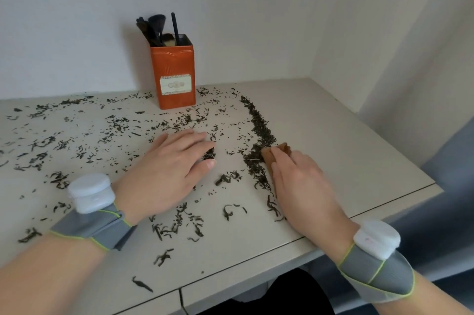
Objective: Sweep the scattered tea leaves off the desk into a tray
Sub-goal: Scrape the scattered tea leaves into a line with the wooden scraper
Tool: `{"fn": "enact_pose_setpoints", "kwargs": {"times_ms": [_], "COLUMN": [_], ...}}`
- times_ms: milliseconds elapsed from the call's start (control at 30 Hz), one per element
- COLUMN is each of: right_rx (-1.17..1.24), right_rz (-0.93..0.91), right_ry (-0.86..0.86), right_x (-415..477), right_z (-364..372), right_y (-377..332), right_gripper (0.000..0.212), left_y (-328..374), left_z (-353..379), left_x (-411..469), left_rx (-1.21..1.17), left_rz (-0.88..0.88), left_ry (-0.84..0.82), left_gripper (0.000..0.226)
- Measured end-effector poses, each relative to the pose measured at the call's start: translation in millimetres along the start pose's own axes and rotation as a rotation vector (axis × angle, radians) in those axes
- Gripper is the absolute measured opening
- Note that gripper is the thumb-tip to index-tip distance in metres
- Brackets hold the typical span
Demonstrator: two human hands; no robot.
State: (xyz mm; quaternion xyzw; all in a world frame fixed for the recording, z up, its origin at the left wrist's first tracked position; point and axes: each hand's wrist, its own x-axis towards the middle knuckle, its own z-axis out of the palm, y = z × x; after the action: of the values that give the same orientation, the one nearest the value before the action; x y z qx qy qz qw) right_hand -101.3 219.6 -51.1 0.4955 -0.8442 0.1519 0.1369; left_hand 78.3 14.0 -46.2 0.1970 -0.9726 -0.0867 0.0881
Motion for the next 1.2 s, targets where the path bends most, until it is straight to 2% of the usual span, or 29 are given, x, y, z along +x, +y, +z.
{"fn": "enact_pose_setpoints", "kwargs": {"times_ms": [100, 200, 333, 467, 633, 733, 900, 1100, 1200], "right_rx": [0.066, 0.247, 0.17, 0.019, -0.003, 0.054, 0.259, 0.093, 0.008], "right_rz": [-0.031, 0.056, 0.125, 0.078, -0.019, -0.03, 0.077, 0.174, 0.197], "right_ry": [0.002, 0.031, 0.038, 0.055, 0.014, 0.029, 0.012, -0.048, -0.08], "right_x": [1, -2, -21, -27, -14, -12, 4, 48, 57], "right_z": [-1, -6, -13, -10, -4, -2, -2, -1, 5], "right_y": [-4, 14, 41, 31, 4, 2, 33, 97, 107], "right_gripper": [0.031, 0.037, 0.039, 0.03, 0.027, 0.031, 0.042, 0.044, 0.046], "left_y": [0, 1, 2, 3, 10, 9, 5, 7, 6], "left_z": [-1, -1, -1, -4, -8, -6, -4, -2, -2], "left_x": [1, 2, 2, 9, 26, 27, 25, 22, 21], "left_rx": [-0.006, -0.013, -0.01, 0.026, 0.037, 0.037, 0.027, 0.029, 0.027], "left_rz": [-0.001, 0.004, -0.002, -0.007, -0.001, -0.013, -0.028, -0.027, -0.027], "left_ry": [0.003, 0.007, 0.001, -0.013, -0.013, 0.012, 0.037, 0.041, 0.04], "left_gripper": [0.064, 0.064, 0.062, 0.064, 0.065, 0.064, 0.062, 0.061, 0.062]}}
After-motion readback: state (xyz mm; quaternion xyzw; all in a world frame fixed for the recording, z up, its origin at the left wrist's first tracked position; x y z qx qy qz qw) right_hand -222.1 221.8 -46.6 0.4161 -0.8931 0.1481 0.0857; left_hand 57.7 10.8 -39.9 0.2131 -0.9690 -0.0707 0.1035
